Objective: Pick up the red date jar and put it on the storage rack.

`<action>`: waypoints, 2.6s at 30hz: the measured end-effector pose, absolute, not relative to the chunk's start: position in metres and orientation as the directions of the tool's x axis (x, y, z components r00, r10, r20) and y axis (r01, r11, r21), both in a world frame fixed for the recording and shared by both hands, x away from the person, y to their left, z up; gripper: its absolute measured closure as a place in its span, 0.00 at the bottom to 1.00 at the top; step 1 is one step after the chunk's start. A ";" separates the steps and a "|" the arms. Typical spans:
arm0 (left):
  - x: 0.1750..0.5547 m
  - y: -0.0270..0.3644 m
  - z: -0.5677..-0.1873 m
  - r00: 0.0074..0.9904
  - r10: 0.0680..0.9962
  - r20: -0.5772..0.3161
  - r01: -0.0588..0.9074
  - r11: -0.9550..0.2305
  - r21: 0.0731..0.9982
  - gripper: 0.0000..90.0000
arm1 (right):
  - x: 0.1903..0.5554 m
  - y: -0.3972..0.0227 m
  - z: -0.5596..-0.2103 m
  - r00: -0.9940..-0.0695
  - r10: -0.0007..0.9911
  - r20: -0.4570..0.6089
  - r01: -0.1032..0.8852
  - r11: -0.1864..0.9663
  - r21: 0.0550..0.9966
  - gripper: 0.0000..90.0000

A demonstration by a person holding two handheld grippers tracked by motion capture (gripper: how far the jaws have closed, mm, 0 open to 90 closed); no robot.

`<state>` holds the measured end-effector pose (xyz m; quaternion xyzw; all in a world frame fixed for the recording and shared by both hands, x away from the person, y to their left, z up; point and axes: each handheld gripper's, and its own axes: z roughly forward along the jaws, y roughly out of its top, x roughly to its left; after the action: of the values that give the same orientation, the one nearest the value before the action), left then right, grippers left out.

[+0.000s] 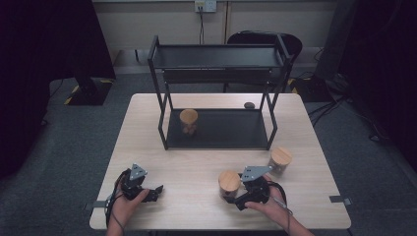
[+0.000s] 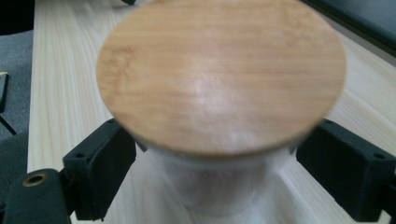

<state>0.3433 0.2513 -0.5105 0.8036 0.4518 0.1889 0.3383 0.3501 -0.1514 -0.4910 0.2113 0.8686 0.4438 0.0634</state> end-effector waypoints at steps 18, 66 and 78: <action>0.343 0.251 -0.510 0.520 0.854 -0.002 0.598 -0.363 0.714 0.00 | 0.353 -0.141 -0.494 -0.898 0.435 0.068 0.300 0.492 0.817 0.27; 0.343 0.251 -0.510 0.520 0.854 -0.002 0.598 -0.363 0.714 0.00 | 0.400 -0.126 -0.475 -0.886 0.460 0.053 0.323 0.532 0.783 0.28; 0.343 0.251 -0.510 0.521 0.854 -0.001 0.598 -0.364 0.714 0.00 | 0.416 -0.126 -0.467 -0.876 0.479 0.051 0.334 0.528 0.781 0.28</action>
<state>0.3433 0.2514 -0.5104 0.8039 0.4515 0.1890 0.3380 0.4160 -0.1263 -0.4669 0.2338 0.8699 0.4259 0.0853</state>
